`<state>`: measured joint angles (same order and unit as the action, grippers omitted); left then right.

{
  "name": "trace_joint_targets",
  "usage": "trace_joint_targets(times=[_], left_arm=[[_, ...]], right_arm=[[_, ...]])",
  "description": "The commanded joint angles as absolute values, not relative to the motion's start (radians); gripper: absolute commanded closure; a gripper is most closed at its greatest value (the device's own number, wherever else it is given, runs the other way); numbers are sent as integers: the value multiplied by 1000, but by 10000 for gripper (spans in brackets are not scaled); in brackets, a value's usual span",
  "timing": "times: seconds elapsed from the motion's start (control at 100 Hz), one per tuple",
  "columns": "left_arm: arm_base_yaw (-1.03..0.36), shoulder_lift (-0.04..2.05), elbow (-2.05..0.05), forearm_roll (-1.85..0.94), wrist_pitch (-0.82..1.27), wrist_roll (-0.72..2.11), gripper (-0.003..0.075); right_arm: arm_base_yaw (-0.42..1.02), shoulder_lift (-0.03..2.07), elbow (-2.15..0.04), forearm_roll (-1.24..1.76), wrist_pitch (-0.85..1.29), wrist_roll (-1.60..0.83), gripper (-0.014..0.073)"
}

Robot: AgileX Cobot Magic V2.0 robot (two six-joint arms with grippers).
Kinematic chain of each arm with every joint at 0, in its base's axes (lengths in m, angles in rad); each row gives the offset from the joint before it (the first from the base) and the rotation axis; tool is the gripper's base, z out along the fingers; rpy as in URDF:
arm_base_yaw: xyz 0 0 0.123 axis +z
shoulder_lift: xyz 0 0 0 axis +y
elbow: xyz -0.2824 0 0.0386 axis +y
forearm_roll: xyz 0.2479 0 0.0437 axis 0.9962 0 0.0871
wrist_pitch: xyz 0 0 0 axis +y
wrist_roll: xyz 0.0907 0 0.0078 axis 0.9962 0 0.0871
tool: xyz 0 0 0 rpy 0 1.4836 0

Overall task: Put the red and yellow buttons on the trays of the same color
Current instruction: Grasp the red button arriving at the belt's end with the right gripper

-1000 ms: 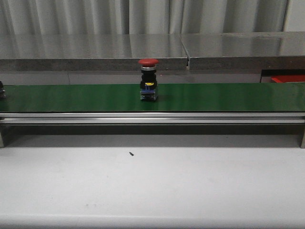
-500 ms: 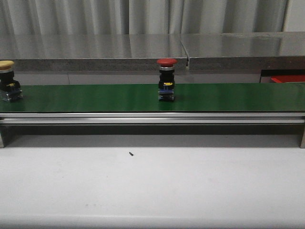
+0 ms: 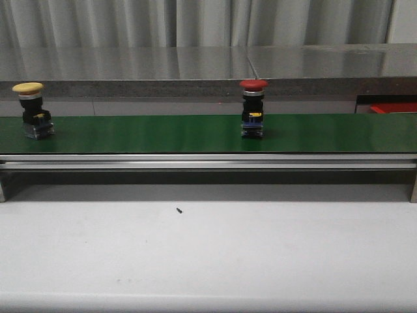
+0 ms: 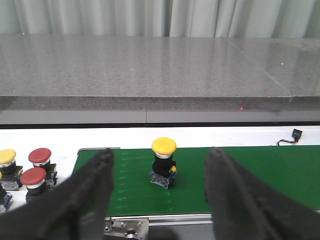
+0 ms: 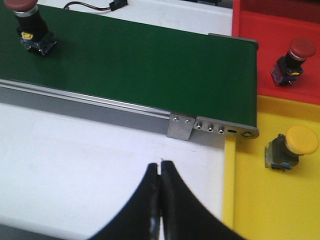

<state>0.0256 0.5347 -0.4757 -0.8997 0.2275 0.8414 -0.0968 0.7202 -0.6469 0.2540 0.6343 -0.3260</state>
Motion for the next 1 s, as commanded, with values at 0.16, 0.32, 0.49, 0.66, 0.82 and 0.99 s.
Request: trace_joint_targets(times=[0.16, 0.32, 0.49, 0.66, 0.82, 0.99], left_arm=[[19, 527, -492, -924, 172, 840, 739], [19, 527, -492, -924, 172, 840, 739], [19, 527, -492, -924, 172, 840, 739], [19, 527, -492, -924, 172, 840, 739], [19, 527, -492, -924, 172, 840, 739], [19, 527, -492, -924, 172, 840, 739]], right_arm=[[-97, 717, -671, 283, 593, -335, 562], [-97, 717, -671, 288, 611, -335, 86], [-97, 724, -678, 298, 594, -339, -31], [-94, 838, -737, 298, 589, -359, -31], [-56, 1014, -825, 299, 588, -384, -31], [36, 1236, -942, 299, 558, -399, -31]])
